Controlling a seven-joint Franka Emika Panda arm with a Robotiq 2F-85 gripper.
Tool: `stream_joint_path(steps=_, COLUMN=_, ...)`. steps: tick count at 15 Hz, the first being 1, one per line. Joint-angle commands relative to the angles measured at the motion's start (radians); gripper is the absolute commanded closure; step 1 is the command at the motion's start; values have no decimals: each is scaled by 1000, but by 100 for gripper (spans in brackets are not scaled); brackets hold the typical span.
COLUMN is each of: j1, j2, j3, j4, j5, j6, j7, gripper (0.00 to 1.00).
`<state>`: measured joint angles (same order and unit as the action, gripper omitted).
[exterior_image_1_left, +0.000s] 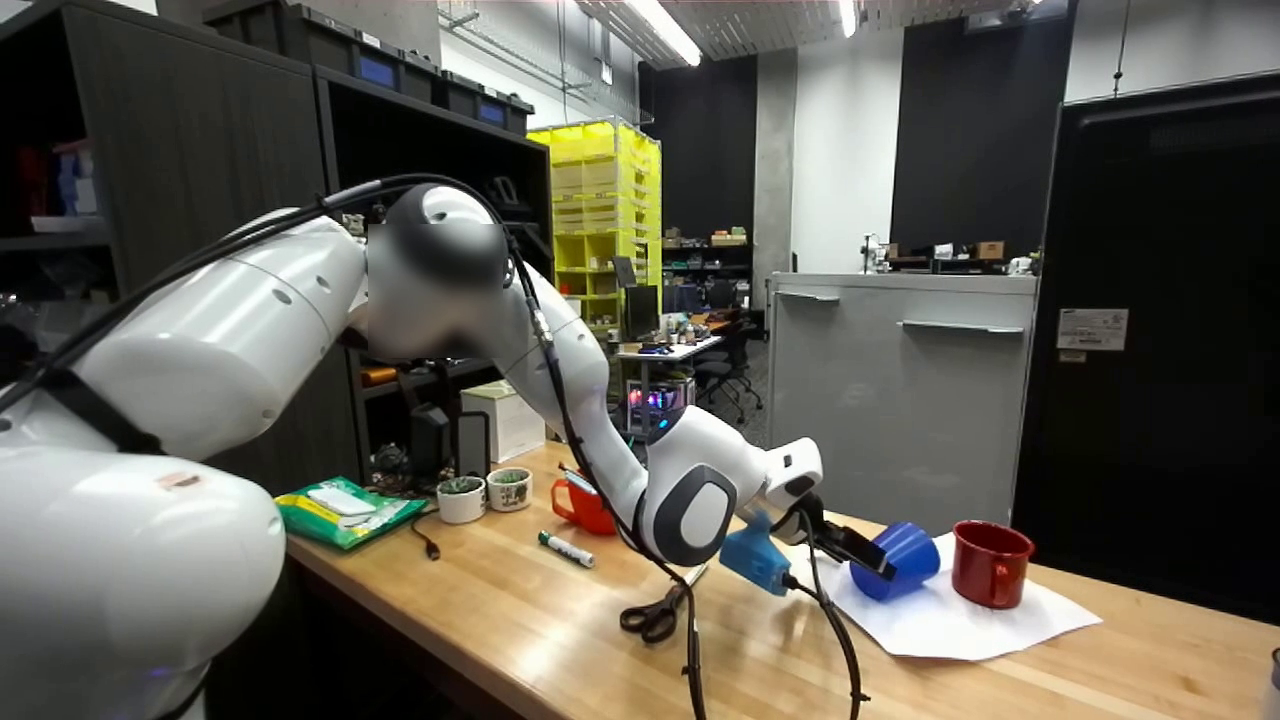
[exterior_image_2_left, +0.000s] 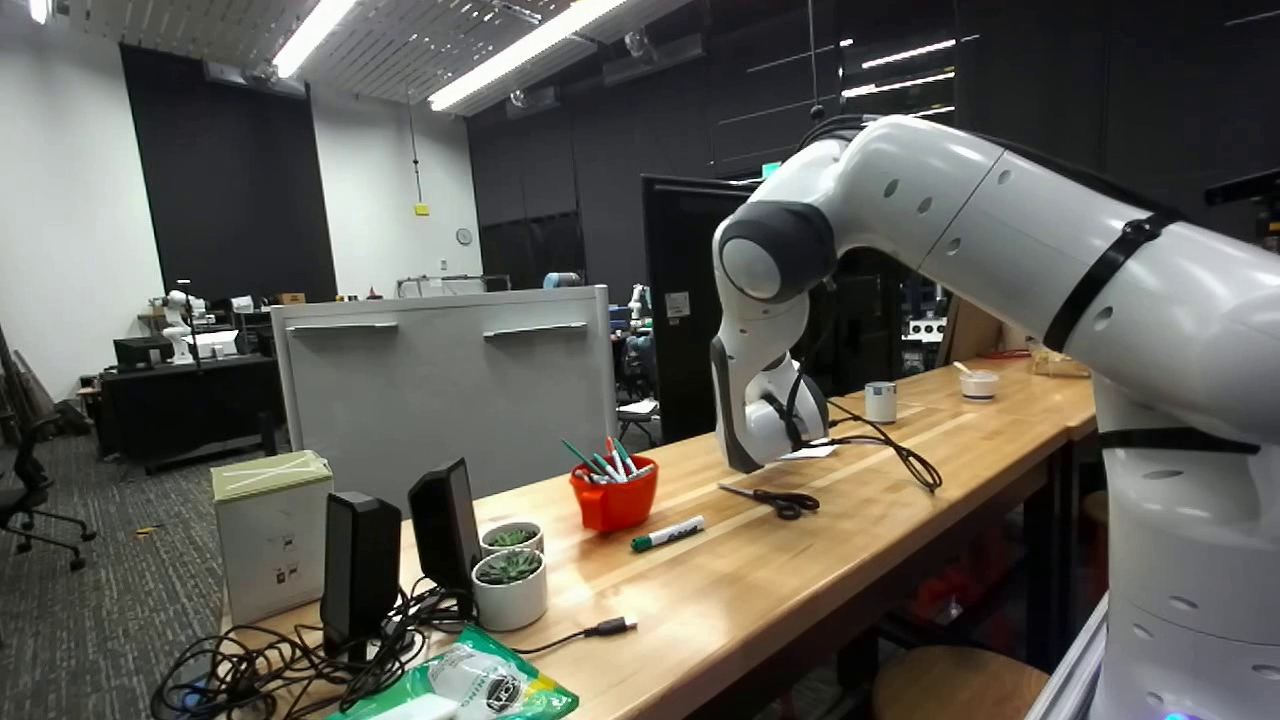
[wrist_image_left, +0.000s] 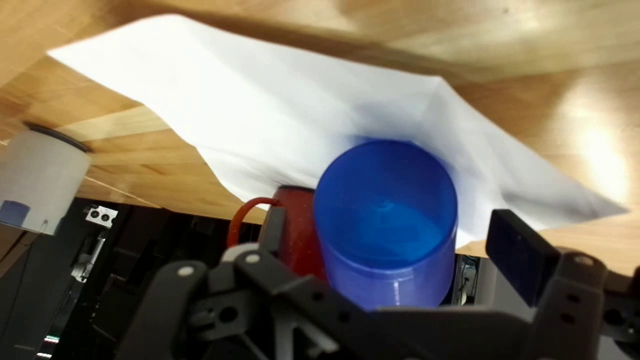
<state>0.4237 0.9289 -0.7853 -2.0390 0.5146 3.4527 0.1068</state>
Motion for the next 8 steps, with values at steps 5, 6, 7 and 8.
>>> stream_joint_path(steps=5, j1=-74, j2=-192, j3=106, j4=-63, j5=-186, j6=-124, j7=-65, gripper=0)
stream_joint_path(steps=6, j1=-88, j2=-221, j3=121, j4=-67, j5=-221, j6=-150, j7=-68, gripper=0)
stream_joint_path(steps=7, j1=-107, j2=-252, j3=140, j4=-66, j5=-255, j6=-183, j7=-72, gripper=0)
stream_joint_path(steps=8, j1=-121, j2=-282, j3=150, j4=-66, j5=-284, j6=-218, j7=-75, gripper=0)
